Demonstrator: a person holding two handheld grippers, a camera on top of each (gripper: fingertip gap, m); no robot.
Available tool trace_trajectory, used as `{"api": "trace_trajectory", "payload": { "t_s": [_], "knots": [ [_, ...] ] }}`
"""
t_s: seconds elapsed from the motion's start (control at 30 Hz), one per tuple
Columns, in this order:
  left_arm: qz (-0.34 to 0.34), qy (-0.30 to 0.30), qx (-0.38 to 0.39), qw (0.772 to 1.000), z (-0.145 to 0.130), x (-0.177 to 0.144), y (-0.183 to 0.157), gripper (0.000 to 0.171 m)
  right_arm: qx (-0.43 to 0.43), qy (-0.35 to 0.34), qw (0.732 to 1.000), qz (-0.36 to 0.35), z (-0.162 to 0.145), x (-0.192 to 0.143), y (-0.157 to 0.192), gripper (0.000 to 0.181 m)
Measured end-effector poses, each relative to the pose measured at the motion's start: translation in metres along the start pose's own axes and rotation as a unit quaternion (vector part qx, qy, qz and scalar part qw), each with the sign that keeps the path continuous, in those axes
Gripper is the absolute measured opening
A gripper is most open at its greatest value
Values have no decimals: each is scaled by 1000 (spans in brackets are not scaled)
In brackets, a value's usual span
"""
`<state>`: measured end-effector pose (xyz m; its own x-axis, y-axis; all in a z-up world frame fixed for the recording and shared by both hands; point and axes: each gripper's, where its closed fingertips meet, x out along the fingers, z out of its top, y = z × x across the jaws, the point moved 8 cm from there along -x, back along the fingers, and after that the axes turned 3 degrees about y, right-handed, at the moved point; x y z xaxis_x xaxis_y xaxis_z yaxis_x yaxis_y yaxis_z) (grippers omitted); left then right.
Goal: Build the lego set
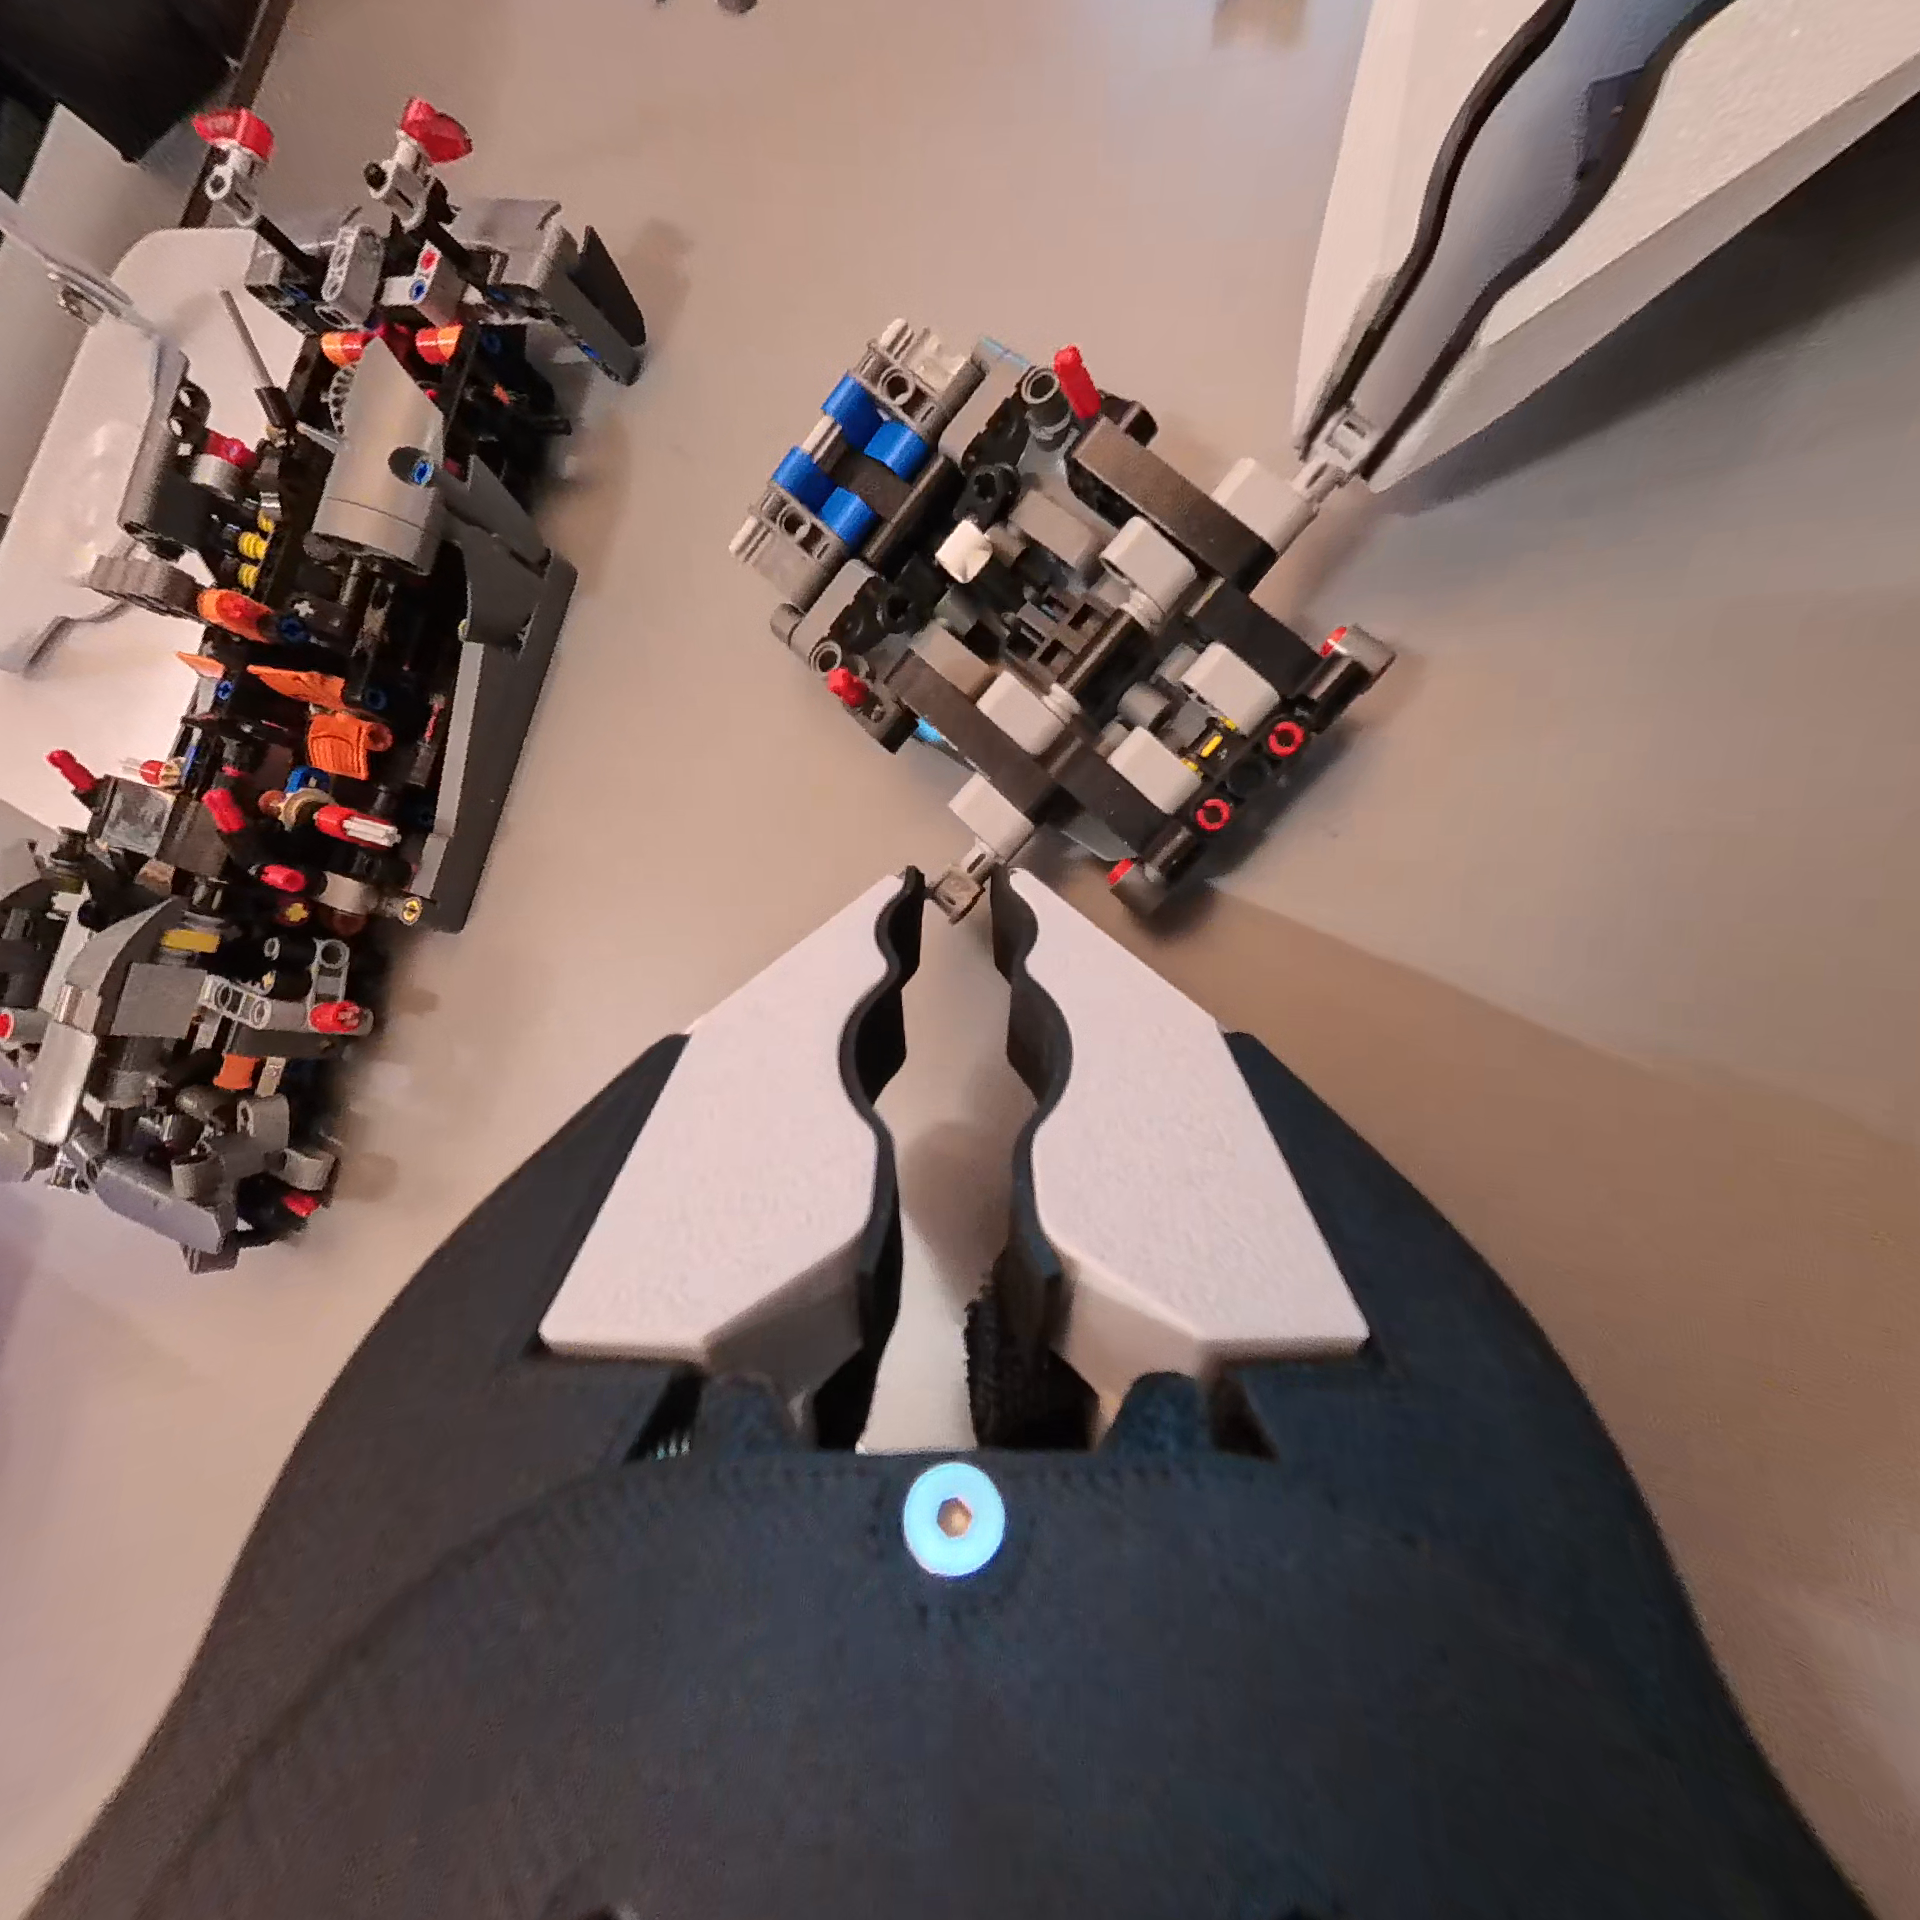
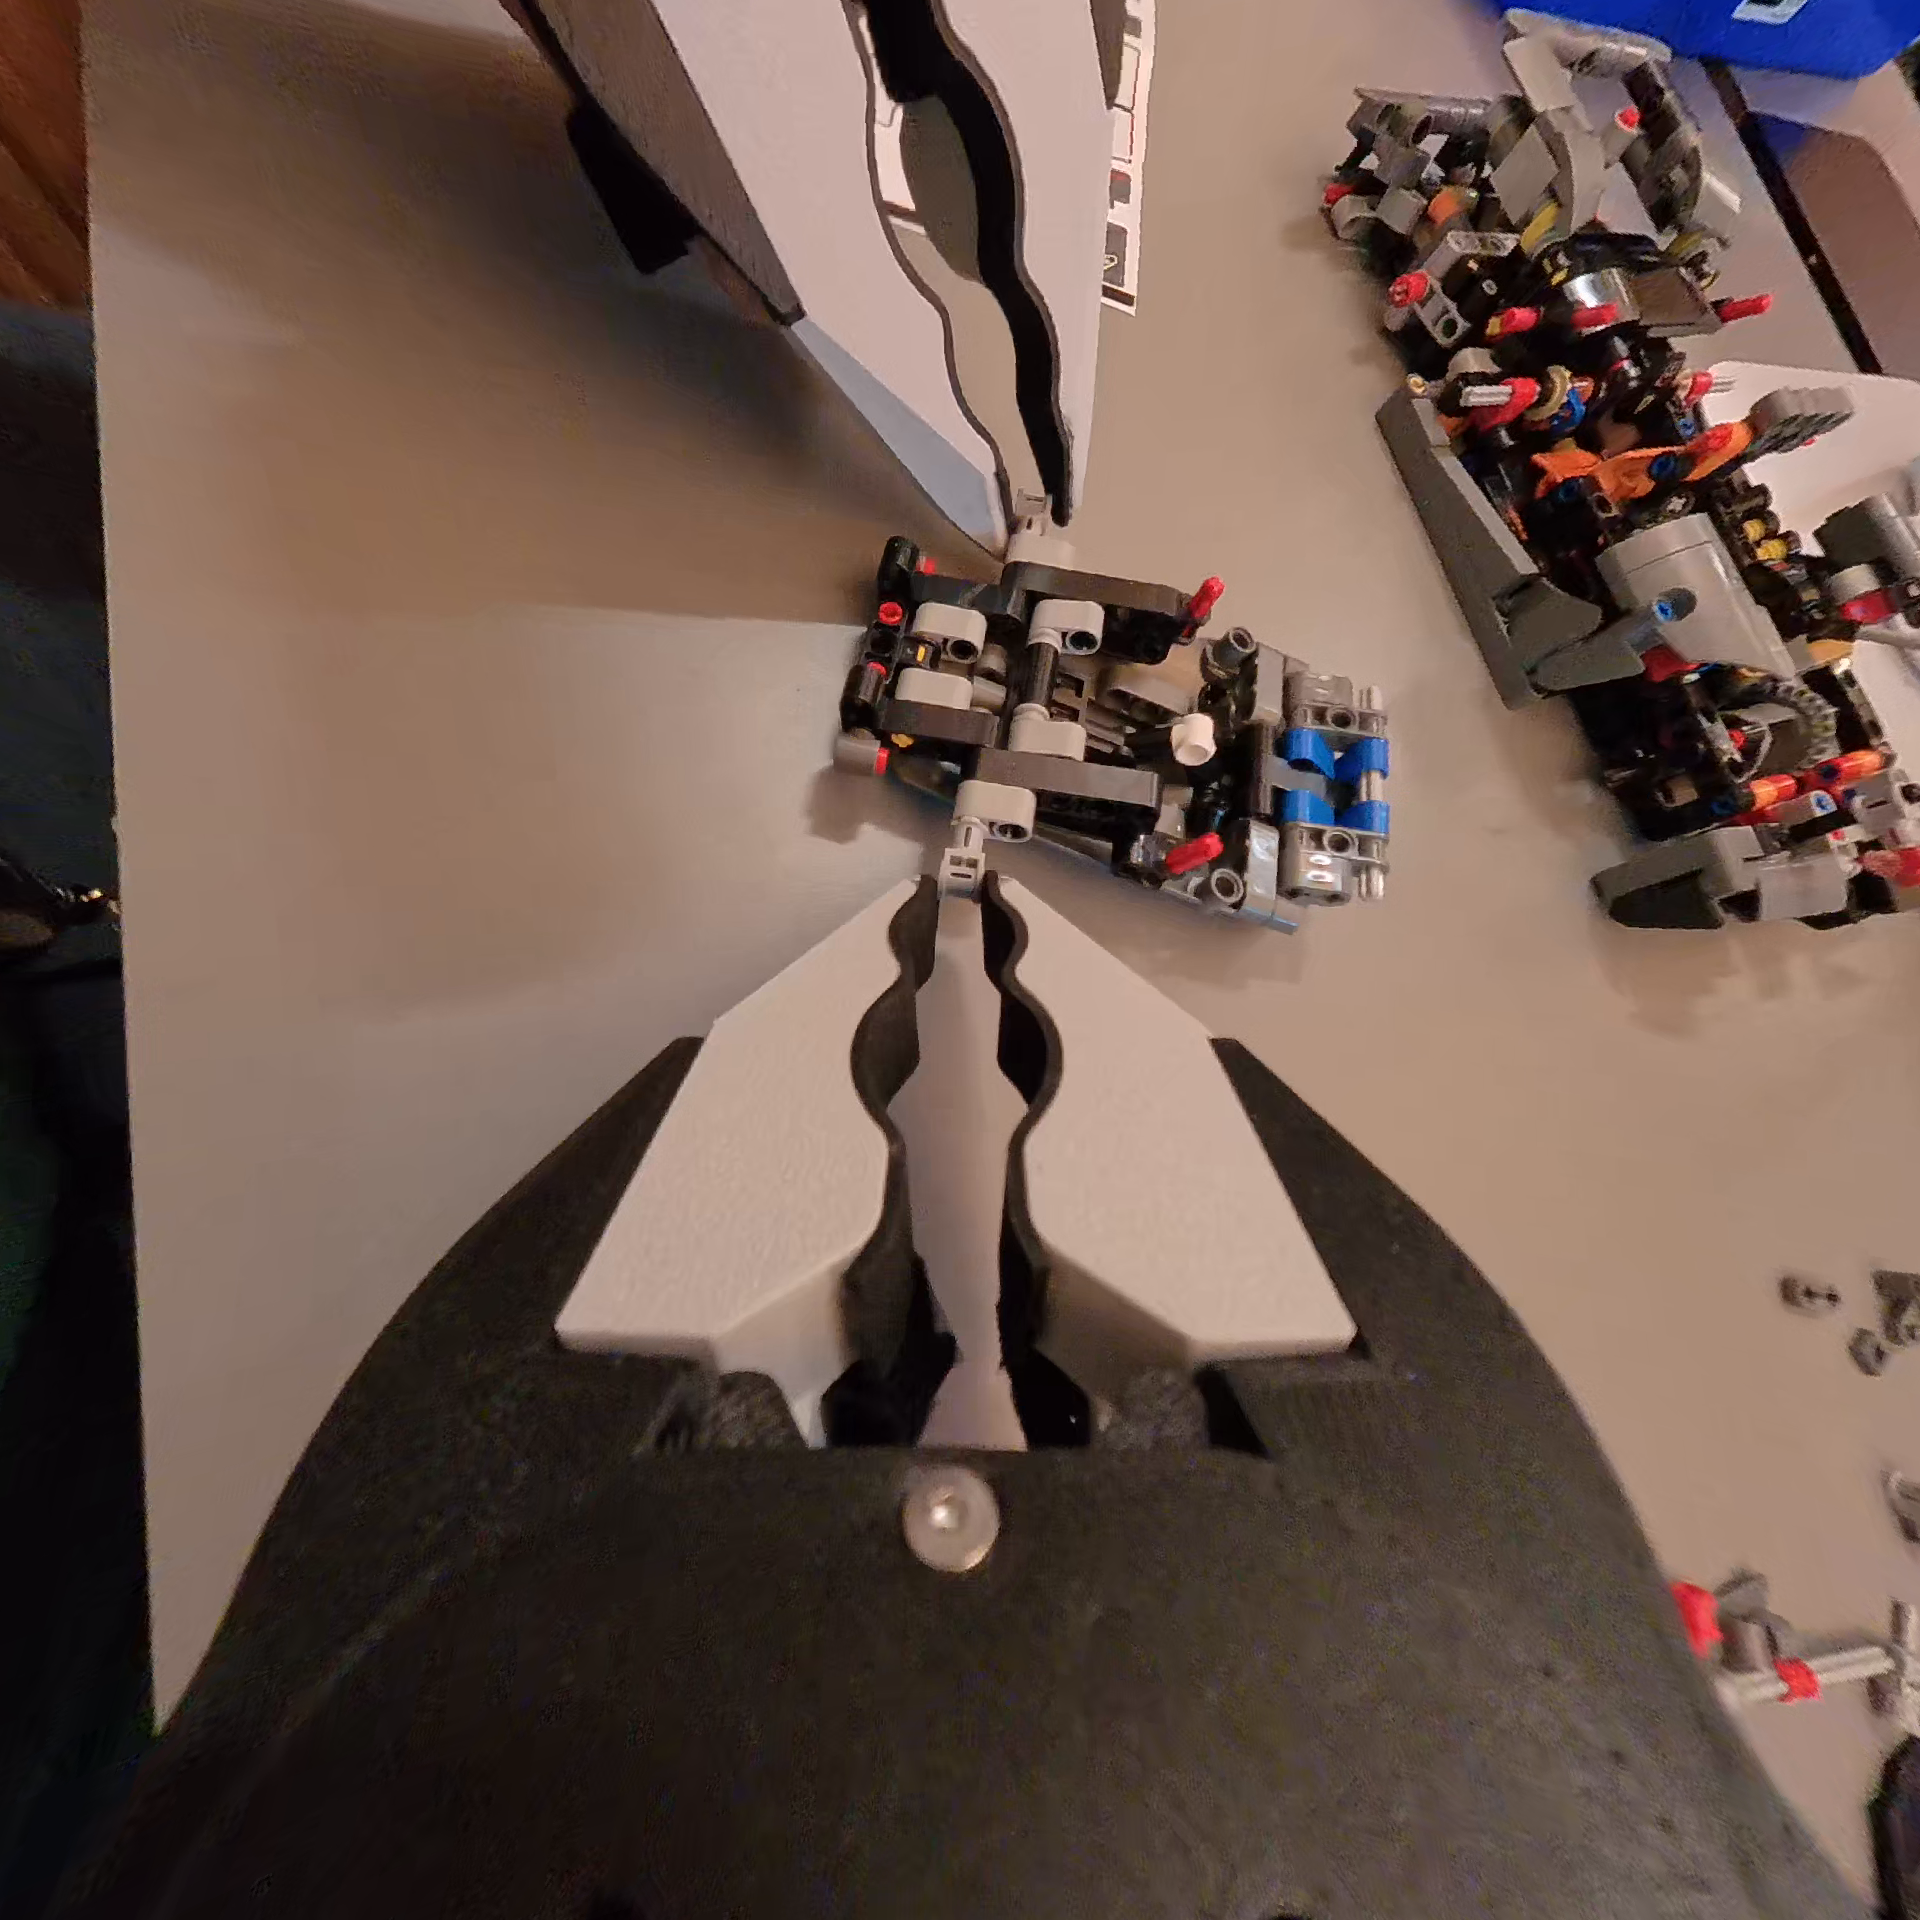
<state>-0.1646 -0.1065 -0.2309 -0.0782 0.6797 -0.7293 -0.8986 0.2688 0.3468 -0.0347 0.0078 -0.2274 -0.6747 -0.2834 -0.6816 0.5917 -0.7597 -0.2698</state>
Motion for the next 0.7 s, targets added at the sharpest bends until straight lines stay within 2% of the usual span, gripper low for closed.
{"api": "trace_trajectory", "payload": {
  "t_s": [0.5,0.7],
  "knots": [
    [6,0,-26,1000,-7,2,5,12,28,-6,999,22,8,6,5,8],
    [10,6,-38,999,-9,2,4,18,27,-7,999,26,8,6,4,8]
  ]
}}
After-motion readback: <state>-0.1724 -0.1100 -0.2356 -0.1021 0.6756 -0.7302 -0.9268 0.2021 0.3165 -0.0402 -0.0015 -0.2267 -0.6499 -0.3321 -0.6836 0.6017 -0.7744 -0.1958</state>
